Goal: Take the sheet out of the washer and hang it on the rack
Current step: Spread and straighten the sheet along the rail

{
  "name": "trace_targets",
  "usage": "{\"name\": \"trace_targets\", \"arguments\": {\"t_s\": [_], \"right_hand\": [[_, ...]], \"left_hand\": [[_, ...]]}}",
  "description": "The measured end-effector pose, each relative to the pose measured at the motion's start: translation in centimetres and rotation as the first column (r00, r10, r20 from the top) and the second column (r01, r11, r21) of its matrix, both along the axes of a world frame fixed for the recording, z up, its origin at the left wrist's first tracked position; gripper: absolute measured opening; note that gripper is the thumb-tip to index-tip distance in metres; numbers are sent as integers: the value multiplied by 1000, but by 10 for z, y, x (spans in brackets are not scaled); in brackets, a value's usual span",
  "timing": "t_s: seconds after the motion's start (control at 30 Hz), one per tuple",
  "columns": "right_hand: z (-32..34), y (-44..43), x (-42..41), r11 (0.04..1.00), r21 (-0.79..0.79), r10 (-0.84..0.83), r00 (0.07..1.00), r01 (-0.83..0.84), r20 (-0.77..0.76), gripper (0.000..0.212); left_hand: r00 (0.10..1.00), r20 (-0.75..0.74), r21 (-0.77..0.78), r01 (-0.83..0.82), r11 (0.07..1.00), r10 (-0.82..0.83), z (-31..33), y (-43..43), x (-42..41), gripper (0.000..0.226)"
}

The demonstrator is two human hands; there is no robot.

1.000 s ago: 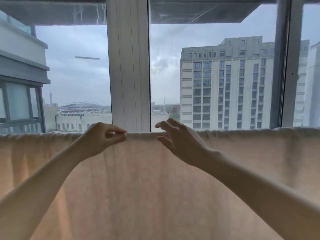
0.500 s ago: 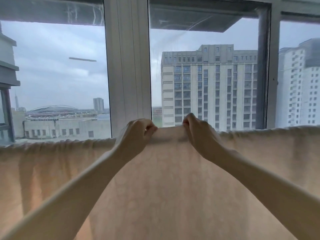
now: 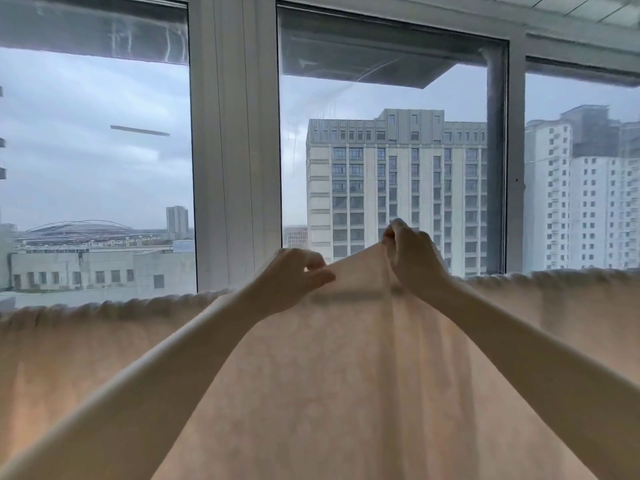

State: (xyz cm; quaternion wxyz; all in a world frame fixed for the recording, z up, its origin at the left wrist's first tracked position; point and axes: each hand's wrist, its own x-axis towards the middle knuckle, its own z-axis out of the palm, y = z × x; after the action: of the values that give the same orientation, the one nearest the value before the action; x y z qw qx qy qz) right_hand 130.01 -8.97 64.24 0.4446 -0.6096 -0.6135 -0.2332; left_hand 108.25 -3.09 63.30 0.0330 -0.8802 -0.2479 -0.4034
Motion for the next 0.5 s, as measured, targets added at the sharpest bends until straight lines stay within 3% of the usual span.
{"name": "trace_targets", "arguments": {"t_s": [0.17,0.4,0.5], "right_hand": [[-17,2,6,949,-315,47,997,-24,63,12],[-17,-6,-31,943,-279,223,966,-180,130,21],[-21,-10,-52,919,-288,328,926,-267,187,15]], "left_hand": [[997,-30,-2,-76,997,76,-12,5,-19,16],[991,-74,-19,-117,993,116,-15,17,-34,36],[990,-87,-12,-113,993,112,-15,15,-53,45]]}}
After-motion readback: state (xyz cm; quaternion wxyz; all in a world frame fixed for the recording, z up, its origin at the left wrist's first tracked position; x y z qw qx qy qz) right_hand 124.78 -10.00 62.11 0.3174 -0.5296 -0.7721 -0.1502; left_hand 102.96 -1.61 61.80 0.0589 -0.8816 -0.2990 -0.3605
